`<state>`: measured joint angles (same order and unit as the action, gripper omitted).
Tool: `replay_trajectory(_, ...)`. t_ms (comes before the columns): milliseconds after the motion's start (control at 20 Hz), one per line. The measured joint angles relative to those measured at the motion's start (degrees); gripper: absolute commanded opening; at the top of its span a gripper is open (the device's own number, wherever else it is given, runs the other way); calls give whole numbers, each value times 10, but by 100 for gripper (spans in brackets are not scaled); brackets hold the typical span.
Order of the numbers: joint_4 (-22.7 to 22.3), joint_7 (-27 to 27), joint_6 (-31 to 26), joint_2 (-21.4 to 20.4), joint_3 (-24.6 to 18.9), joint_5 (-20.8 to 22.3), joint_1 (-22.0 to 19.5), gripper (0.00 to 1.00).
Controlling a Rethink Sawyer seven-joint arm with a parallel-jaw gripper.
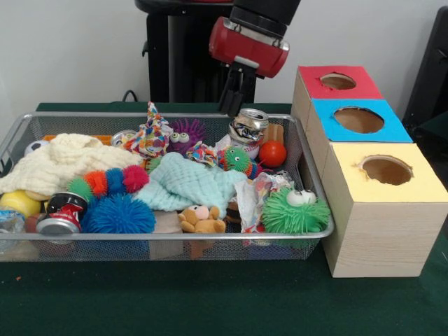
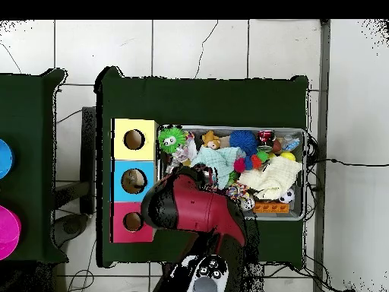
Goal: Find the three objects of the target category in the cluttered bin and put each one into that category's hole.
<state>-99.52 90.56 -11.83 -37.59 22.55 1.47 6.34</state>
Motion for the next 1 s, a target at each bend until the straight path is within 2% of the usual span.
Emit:
replay_trajectory(650, 59, 0, 55, 5, -39, 98, -117, 0)
replay_trajectory(1000, 67, 0, 63, 17, -41, 114, -147, 0)
